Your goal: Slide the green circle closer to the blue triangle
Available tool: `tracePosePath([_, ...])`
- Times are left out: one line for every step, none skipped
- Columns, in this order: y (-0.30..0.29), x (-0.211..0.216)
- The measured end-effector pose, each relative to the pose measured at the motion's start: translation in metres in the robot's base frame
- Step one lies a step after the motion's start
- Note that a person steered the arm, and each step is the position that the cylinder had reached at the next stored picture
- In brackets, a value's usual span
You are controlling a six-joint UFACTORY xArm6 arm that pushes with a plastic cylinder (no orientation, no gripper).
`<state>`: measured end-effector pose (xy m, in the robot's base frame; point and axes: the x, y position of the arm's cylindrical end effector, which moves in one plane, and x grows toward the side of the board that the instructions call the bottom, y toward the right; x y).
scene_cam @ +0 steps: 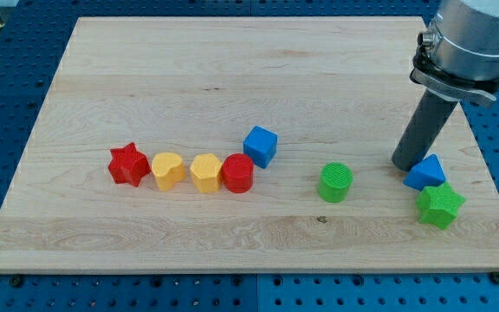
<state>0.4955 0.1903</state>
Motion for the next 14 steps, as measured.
tracePosePath([-0.021,0.000])
tracePosePath([-0.061,0.000])
tracePosePath([-0.097,-0.003])
tracePosePath([-0.127,-0.004])
tracePosePath([-0.138,0.006])
tracePosePath([-0.139,0.033])
tracePosePath([-0.129,0.041])
tracePosePath([-0.109,0.041])
tracePosePath([-0.087,0.044])
tracePosePath([-0.086,0.050])
tracePosePath([-0.086,0.075])
tracePosePath([-0.083,0.084])
tracePosePath([-0.079,0.080])
tracePosePath([-0.072,0.061])
